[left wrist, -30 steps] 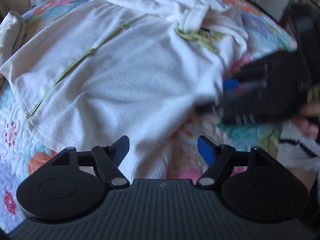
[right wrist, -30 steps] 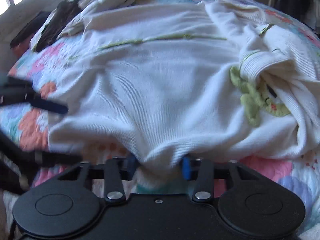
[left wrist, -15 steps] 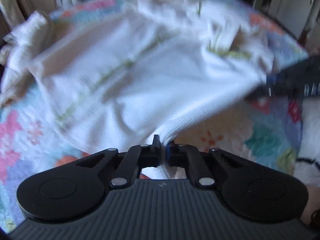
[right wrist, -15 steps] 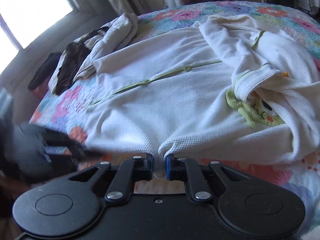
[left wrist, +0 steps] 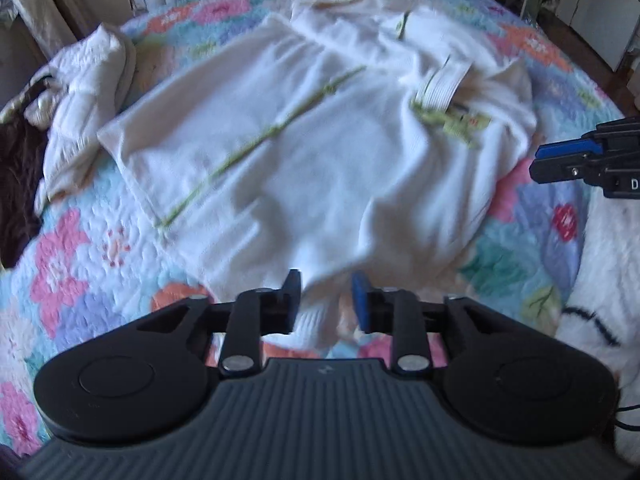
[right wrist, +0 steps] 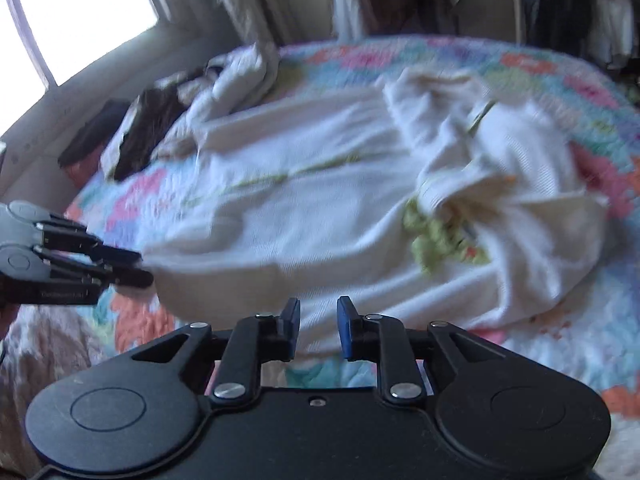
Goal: Fold clothes
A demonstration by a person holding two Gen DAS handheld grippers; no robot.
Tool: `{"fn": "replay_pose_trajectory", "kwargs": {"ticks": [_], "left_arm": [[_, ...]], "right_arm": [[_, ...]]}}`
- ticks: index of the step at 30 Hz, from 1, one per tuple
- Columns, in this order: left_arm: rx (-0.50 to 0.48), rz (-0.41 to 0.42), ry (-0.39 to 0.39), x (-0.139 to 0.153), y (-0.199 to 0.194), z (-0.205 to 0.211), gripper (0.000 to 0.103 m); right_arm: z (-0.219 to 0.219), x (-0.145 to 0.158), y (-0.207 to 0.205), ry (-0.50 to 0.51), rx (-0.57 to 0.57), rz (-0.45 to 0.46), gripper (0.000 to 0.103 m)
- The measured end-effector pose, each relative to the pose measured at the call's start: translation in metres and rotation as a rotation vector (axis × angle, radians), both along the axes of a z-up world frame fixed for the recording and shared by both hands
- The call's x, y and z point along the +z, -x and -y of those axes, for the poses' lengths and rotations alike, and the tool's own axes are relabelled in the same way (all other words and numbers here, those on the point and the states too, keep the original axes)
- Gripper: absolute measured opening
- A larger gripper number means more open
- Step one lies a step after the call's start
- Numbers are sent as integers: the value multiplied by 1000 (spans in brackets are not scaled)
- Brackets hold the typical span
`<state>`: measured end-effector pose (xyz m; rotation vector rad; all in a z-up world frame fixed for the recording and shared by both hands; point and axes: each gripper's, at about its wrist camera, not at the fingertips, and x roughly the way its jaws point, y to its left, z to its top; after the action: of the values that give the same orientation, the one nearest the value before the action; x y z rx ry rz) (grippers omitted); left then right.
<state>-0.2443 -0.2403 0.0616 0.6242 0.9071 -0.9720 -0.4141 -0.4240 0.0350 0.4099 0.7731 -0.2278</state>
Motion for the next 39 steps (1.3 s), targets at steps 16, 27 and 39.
{"fn": "replay_pose_trajectory", "kwargs": {"ticks": [16, 27, 39], "left_arm": [[-113, 47, 97, 180, 29, 110, 71], [-103, -55, 242, 77, 30, 240, 72], [188, -312, 150, -84, -64, 302, 72]], "right_arm": [[111, 130, 62, 87, -77, -6, 57], [186, 49, -14, -14, -55, -164, 57], [304, -63, 15, -113, -372, -166, 58]]}}
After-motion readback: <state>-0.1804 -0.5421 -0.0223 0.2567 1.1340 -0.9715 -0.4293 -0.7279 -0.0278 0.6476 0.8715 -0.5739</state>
